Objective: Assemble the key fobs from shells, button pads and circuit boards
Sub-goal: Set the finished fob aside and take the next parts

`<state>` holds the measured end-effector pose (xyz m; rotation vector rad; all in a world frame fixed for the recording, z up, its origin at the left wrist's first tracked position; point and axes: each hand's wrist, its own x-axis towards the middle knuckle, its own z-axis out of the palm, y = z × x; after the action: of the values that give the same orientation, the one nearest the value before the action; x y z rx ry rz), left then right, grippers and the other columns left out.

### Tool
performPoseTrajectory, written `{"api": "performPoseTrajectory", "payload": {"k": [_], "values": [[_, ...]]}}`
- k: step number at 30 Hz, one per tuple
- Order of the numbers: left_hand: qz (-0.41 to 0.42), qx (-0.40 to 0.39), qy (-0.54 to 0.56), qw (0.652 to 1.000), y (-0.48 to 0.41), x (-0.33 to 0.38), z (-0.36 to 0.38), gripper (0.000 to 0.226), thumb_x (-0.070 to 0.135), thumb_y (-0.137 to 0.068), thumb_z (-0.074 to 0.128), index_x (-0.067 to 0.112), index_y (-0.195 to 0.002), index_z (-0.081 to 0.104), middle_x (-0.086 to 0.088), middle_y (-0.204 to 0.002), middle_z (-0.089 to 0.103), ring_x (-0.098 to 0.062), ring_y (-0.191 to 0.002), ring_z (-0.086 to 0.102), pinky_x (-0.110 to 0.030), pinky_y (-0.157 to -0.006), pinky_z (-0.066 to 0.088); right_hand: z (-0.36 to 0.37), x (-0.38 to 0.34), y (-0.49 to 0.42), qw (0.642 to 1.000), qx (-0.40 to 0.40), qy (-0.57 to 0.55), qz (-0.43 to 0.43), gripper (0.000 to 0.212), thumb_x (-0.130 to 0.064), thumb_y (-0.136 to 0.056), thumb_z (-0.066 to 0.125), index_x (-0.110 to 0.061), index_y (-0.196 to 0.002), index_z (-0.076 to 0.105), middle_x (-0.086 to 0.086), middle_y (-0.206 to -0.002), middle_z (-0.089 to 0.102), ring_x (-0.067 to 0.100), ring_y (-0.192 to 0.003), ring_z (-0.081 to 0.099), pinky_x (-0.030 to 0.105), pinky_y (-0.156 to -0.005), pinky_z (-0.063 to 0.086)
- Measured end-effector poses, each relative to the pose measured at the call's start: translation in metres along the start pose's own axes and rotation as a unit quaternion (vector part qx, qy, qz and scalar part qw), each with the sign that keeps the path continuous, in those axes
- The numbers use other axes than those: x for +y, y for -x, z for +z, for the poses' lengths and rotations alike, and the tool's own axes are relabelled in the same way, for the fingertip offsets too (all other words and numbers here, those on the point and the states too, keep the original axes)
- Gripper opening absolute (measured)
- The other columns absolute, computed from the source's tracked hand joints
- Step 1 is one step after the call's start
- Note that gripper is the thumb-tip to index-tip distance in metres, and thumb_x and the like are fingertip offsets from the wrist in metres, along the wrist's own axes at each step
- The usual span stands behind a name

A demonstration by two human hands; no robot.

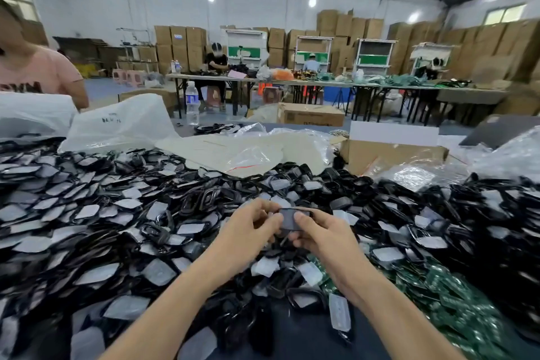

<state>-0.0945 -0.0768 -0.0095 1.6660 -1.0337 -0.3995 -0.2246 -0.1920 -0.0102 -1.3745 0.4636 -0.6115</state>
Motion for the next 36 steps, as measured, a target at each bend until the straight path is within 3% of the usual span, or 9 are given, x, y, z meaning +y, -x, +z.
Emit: {"api": "performPoseTrajectory", "payload": {"k": [10, 18, 23, 32, 36], "values": [[0.029, -0.057, -0.053, 0.997, 0.033, 0.015, 0.06, 0.008, 0.022, -0.098, 0.062, 0.03, -0.097, 0.06, 0.015, -0.071, 0.07, -0.005, -0.064, 0.065, -0.025, -0.064, 0.054, -0.063, 0.008, 0.055, 1.0, 0.005, 0.003, 0.008, 0.016, -0.008, -0.101, 0.059, -0.005, -0.106, 0.074, 0.007, -0.079, 0.075, 0.013, -0.066, 0.068, 0.021, -0.062, 0.054], [-0.029, -0.072, 0.047, 0.996, 0.049, 0.028, 0.064, 0.022, 0.017, -0.106, 0.046, 0.023, -0.105, 0.068, 0.003, -0.073, 0.073, -0.005, -0.067, 0.067, -0.017, -0.063, 0.053, -0.065, 0.011, 0.064, 1.0, 0.017, -0.004, 0.02, 0.018, -0.005, -0.101, 0.058, -0.007, -0.096, 0.075, 0.006, -0.078, 0.075, 0.011, -0.064, 0.067, 0.02, -0.061, 0.055], [-0.013, -0.088, 0.005, 0.996, 0.051, 0.023, 0.063, 0.011, 0.022, -0.1, 0.059, 0.027, -0.107, 0.066, 0.001, -0.081, 0.073, -0.005, -0.069, 0.066, -0.027, -0.07, 0.055, -0.065, 0.01, 0.067, 1.0, 0.006, -0.001, 0.024, 0.016, -0.005, -0.101, 0.058, -0.004, -0.099, 0.074, 0.004, -0.077, 0.075, 0.011, -0.063, 0.067, 0.02, -0.061, 0.055], [0.002, -0.117, -0.053, 0.992, 0.055, 0.014, 0.06, 0.011, 0.023, -0.097, 0.065, 0.032, -0.101, 0.064, 0.009, -0.076, 0.074, -0.006, -0.068, 0.069, -0.019, -0.071, 0.056, -0.065, 0.018, 0.075, 0.999, -0.017, 0.015, 0.035, 0.022, -0.005, -0.1, 0.06, -0.012, -0.09, 0.078, 0.01, -0.08, 0.076, 0.013, -0.064, 0.068, 0.021, -0.061, 0.056], [-0.007, -0.121, -0.042, 0.992, 0.059, 0.015, 0.06, 0.014, 0.02, -0.099, 0.06, 0.032, -0.103, 0.065, 0.011, -0.078, 0.074, -0.003, -0.069, 0.068, -0.019, -0.069, 0.056, -0.067, 0.021, 0.075, 0.999, -0.018, 0.015, 0.049, 0.015, -0.006, -0.099, 0.061, -0.008, -0.097, 0.076, 0.01, -0.082, 0.077, 0.013, -0.065, 0.069, 0.021, -0.062, 0.056]]}}
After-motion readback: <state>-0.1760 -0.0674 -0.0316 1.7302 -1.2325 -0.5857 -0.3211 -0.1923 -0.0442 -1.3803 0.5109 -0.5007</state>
